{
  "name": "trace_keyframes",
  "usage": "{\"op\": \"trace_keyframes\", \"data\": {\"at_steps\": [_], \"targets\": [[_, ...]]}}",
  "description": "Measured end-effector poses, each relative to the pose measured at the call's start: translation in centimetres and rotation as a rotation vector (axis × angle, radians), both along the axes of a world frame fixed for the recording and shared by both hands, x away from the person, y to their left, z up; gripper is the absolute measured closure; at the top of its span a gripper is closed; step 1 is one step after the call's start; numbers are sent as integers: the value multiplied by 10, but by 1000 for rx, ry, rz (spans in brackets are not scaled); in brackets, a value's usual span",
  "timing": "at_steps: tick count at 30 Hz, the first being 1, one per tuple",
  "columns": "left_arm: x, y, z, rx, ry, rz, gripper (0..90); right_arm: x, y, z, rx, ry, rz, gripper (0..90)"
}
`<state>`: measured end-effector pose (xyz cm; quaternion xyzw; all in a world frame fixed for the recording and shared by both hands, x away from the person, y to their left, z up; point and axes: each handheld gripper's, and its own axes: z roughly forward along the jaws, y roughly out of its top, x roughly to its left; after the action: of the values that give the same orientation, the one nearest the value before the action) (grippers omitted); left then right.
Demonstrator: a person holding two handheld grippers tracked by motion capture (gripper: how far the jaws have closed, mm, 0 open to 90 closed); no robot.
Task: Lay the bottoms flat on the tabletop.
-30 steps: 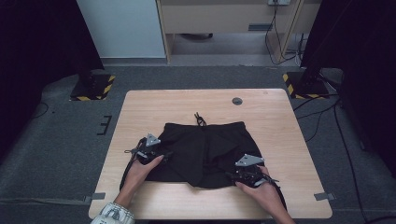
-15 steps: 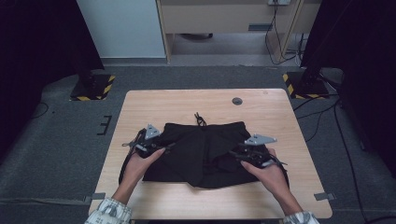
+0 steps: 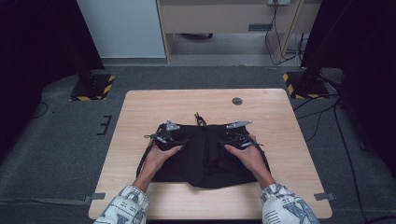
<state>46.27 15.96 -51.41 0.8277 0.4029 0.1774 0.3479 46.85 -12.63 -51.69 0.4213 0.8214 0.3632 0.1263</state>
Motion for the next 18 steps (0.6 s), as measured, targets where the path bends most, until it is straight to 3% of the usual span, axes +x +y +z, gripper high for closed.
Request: {"op": "trace_keyframes", "data": {"at_steps": [2, 4, 8, 13, 18], "targets": [[0, -4, -3, 27, 8, -7, 484, -2, 3, -2, 0, 5, 26, 681], [-2, -5, -2, 16, 2, -4, 630, -4, 4, -1, -17, -8, 34, 798], [-7, 0, 6, -29, 16, -10, 823, -8, 0, 7, 24, -25, 41, 856], [-26, 9, 27, -79, -7, -46, 857, -27, -10, 30, 68, -72, 74, 856], [-59, 14, 28, -94, 26, -119, 861, -53, -24, 37, 74, -94, 99, 856]]}}
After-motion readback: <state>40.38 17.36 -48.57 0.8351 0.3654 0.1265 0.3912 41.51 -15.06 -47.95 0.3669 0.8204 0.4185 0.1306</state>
